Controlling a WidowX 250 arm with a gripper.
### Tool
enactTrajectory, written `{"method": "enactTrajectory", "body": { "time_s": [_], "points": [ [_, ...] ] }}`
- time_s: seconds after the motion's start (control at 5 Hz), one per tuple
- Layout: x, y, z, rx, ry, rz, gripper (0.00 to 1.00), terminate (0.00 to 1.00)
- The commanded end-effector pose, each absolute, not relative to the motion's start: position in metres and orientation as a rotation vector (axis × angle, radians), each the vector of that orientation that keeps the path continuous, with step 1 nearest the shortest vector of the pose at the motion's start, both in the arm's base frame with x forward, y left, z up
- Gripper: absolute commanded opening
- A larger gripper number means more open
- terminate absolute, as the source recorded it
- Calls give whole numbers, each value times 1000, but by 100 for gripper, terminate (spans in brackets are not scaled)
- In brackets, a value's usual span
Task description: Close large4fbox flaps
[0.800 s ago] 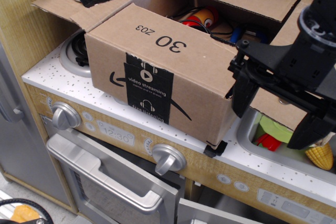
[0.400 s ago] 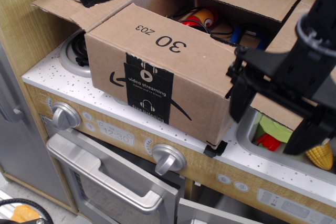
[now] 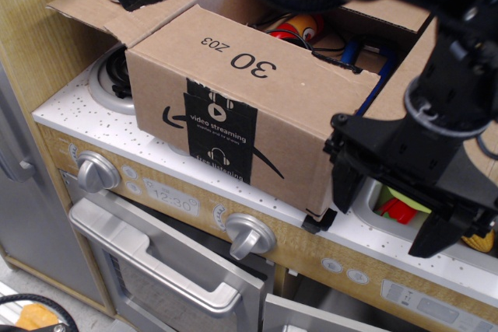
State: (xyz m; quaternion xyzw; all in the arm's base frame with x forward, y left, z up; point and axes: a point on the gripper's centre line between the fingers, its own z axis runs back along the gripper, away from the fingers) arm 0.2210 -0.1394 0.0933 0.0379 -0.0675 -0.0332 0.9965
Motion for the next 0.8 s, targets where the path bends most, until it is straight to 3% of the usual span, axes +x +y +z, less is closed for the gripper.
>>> {"method": "enactTrajectory", "body": {
  "time_s": [0.0, 0.6],
  "points": [
    [229, -144, 76, 30, -271, -58, 100, 0],
    [257, -173, 77, -81, -505, -105, 100, 0]
  ]
}}
